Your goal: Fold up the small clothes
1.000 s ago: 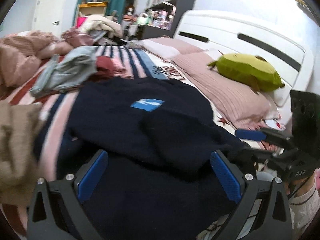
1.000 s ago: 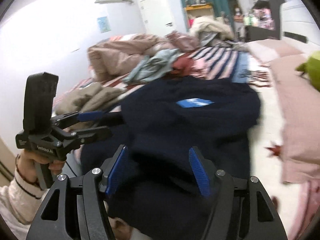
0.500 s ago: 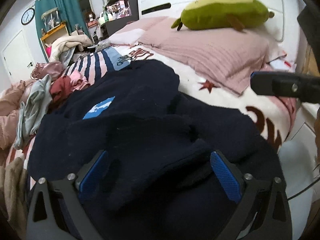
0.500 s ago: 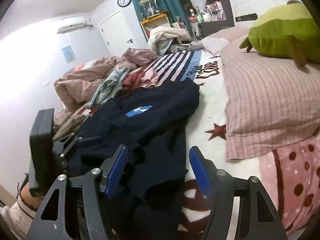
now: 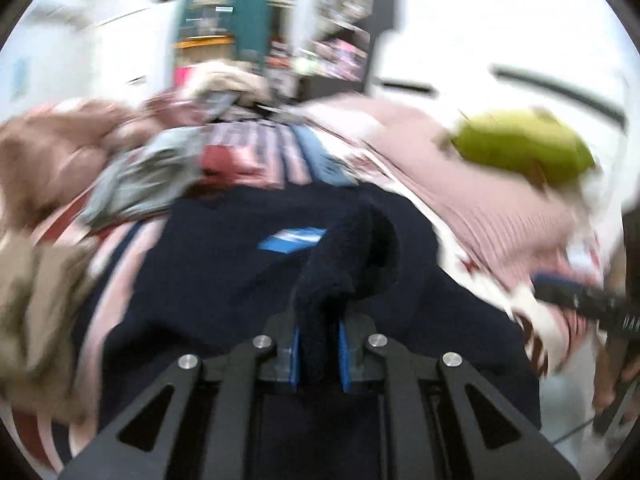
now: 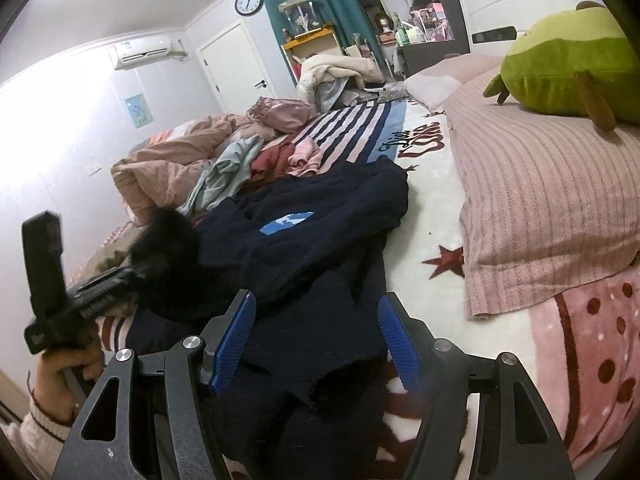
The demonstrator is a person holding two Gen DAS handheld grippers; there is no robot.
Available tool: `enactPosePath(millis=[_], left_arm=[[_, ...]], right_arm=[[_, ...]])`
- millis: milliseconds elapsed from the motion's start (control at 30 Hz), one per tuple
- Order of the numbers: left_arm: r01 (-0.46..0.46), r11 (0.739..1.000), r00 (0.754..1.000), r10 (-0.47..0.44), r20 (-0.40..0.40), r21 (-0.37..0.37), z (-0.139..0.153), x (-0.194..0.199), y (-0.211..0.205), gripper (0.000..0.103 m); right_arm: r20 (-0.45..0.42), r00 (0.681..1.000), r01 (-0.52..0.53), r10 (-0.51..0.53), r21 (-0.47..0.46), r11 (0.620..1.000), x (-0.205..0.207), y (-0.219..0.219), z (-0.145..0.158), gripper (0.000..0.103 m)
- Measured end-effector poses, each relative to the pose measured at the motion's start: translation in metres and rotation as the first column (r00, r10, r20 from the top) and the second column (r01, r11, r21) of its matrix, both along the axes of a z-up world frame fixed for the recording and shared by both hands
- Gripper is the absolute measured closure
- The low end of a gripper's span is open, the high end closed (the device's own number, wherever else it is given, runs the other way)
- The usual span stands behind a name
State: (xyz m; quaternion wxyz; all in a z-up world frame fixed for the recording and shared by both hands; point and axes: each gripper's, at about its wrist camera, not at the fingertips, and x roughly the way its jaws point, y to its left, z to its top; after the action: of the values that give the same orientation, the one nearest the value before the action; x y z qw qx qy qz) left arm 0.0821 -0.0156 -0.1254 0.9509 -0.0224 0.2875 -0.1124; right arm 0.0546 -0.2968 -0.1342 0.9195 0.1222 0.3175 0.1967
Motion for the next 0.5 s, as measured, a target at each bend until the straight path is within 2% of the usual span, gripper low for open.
enactPosePath(millis=[100, 200, 233, 333, 400, 467, 500], left_arm=[[-0.126, 0.990, 0.992, 0.126, -0.009, -0.057, -0.007, -0.015, 0.047, 0.091], [-0.176, 0.982, 0.982, 0.172, -0.074, -0.063, -0.024, -0.020, 0.076, 0.091], [-0.182, 0.982, 0.980, 0.176, -0.094, -0.056, -0.031, -0.023, 0.081, 0.090], [-0.140, 0.990, 0.974, 0.132, -0.182, -0.034, -0.053, -0.026, 0.087, 0.080], [-0.121, 0.991, 0.973, 0.106, -0.203, -0.062, -0.060, -0.032, 0.093, 0.062], [-0.118, 0.989, 0.978, 0.102, -0.181, -0.084, -0.057, -0.041, 0.102, 0.033], [-0.122, 0.989, 0.981, 0.106, -0.164, -0.089, -0.053, -0.045, 0.108, 0.027]], right_arm=[[-0.016, 1.000, 0.009, -0.009, -0.006, 1.000, 0.001, 0.004, -0.001, 0.043], [-0.038, 0.999, 0.018, -0.018, -0.001, 1.000, 0.000, 0.008, -0.005, 0.043], [-0.042, 0.999, 0.019, -0.019, -0.001, 1.000, -0.001, 0.009, -0.005, 0.043], [-0.062, 0.998, 0.025, -0.026, -0.017, 1.000, -0.002, 0.012, -0.009, 0.043], [-0.084, 0.996, 0.028, -0.029, -0.021, 0.999, -0.003, 0.012, -0.014, 0.043], [-0.116, 0.993, 0.029, -0.032, -0.029, 0.999, -0.004, 0.008, -0.019, 0.043], [-0.133, 0.991, 0.023, -0.027, -0.037, 0.999, -0.004, 0.007, -0.021, 0.043]])
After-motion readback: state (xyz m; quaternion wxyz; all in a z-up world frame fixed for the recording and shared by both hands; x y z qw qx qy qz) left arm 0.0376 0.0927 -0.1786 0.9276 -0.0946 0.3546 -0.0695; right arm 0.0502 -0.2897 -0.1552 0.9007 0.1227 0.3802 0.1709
